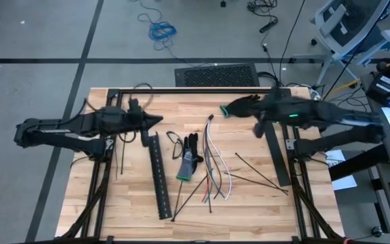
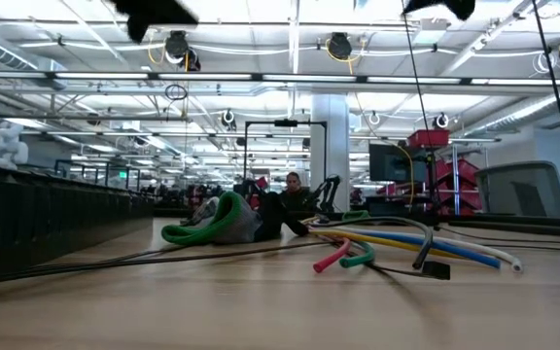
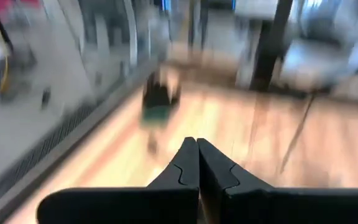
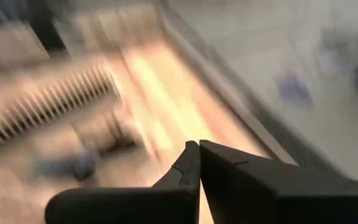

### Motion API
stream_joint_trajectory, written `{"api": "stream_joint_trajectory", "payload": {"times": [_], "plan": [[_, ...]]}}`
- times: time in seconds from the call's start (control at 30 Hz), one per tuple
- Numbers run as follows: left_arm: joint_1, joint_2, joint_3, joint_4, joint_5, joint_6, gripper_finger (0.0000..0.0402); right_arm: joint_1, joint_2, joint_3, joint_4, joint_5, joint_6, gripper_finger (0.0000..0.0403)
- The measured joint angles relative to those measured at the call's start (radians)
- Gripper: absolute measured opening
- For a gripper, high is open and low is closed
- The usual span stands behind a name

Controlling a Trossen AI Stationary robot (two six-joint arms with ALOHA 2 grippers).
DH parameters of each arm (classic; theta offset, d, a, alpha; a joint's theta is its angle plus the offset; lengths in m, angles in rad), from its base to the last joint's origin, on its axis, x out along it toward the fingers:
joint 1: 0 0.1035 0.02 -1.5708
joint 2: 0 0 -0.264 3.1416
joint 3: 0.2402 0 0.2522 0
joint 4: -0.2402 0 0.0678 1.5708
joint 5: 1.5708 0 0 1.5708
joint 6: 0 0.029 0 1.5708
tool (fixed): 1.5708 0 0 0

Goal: Ziptie cables
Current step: Insert the black zip tie into the lock head

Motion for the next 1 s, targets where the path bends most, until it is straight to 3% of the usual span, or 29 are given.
{"api": "stream_joint_trajectory", "payload": {"times": [0.1,0.2,0.27,0.37,0.47,0.57,0.73,0.87,1.0], "plan": [[-0.003,0.021,-0.002,-0.196,0.003,-0.007,0.0000,0.004,0.114,0.080,-0.238,-0.003,0.138,0.0000],[-0.006,0.035,-0.004,-0.208,0.032,-0.003,0.0000,0.040,0.156,0.077,-0.368,-0.030,0.298,0.0000],[-0.011,0.041,-0.019,-0.113,0.108,0.034,0.0000,0.077,0.160,0.063,-0.383,-0.032,0.395,0.0000],[-0.013,0.073,-0.084,0.160,0.290,0.074,0.0000,0.123,0.159,0.052,-0.378,-0.024,0.491,0.0000],[-0.008,0.160,-0.148,0.300,0.387,0.007,0.0000,0.151,0.159,0.048,-0.381,-0.022,0.537,0.0000],[-0.009,0.261,-0.191,0.374,0.423,-0.059,0.0000,0.166,0.158,0.048,-0.395,-0.021,0.538,0.0000],[-0.009,0.485,-0.214,0.727,0.491,-0.194,0.0000,0.151,0.158,0.048,-0.429,0.025,0.512,0.0000],[-0.011,0.657,-0.191,0.714,0.512,-0.306,0.0000,0.132,0.141,0.047,-0.439,0.032,0.466,0.0000],[-0.029,0.758,-0.177,0.892,0.517,-0.421,0.0000,0.113,0.124,0.047,-0.440,0.033,0.426,0.0000]]}}
